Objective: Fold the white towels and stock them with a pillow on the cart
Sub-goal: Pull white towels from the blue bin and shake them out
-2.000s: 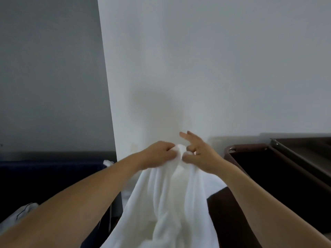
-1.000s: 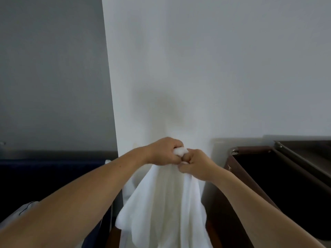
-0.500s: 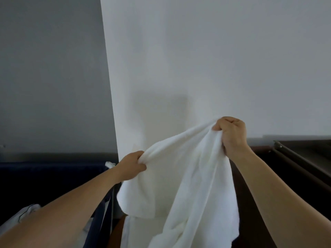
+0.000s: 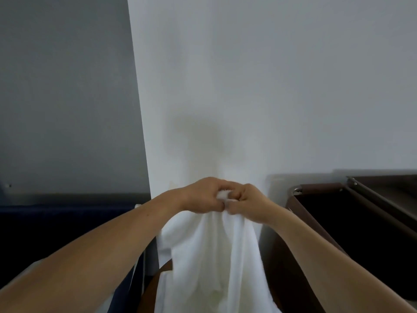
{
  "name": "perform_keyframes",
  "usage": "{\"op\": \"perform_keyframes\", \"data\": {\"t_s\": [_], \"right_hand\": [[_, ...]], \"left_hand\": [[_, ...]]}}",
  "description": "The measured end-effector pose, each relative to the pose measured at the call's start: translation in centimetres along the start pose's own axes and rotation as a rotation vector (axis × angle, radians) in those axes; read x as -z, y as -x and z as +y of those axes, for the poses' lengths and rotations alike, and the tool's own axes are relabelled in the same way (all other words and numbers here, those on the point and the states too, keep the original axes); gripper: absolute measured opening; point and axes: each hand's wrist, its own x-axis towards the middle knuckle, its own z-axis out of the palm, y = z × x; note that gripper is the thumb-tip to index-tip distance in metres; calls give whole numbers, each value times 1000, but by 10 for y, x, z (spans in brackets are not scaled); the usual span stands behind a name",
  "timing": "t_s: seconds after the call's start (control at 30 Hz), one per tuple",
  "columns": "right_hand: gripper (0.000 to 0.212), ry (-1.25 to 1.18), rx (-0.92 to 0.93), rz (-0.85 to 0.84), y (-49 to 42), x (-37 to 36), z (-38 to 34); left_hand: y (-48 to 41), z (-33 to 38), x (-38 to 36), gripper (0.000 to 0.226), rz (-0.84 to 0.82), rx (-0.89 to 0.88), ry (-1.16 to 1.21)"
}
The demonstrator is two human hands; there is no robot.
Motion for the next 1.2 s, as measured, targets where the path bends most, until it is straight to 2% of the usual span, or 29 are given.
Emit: {"op": "perform_keyframes", "data": {"t_s": [0.1, 0.17, 0.33, 0.47, 0.6, 0.73, 0.83, 0.93, 1.0, 1.07, 1.13, 1.2], "right_hand": [[42, 12, -67, 49, 7, 1, 4], [44, 91, -83, 113, 8, 8, 2], [51, 149, -49, 294, 12, 36, 2], [53, 94, -59, 269, 17, 39, 12], [57, 60, -45, 233, 21, 31, 21], [56, 60, -67, 231, 23, 30, 23], [38, 41, -103, 248, 20, 29, 26], [17, 113, -103, 273, 11, 26, 21], [14, 196, -86, 305, 6, 26, 12], [37, 271, -66, 315, 4, 27, 2], [47, 146, -119, 356, 5, 30, -4], [38, -136, -190, 468, 7, 32, -3]], "left_hand": [[-4, -3, -1, 35, 66, 2, -31], [-1, -10, -2, 36, 77, 79, -12], [19, -32, 5, 38, -223, 310, 131], [31, -43, 12, 39, -281, 319, 437], [39, -59, 3, 51, -360, 303, 737], [43, -73, -5, 45, -134, 380, 910], [39, -71, -3, 9, 199, 410, 966], [28, -59, -1, 22, 467, 414, 1002], [22, -50, -5, 15, 506, 419, 1019], [17, -46, -11, 31, 509, 456, 1052], [16, -45, -17, 21, 566, 516, 1077], [19, -46, -25, 7, 631, 597, 1154]]}}
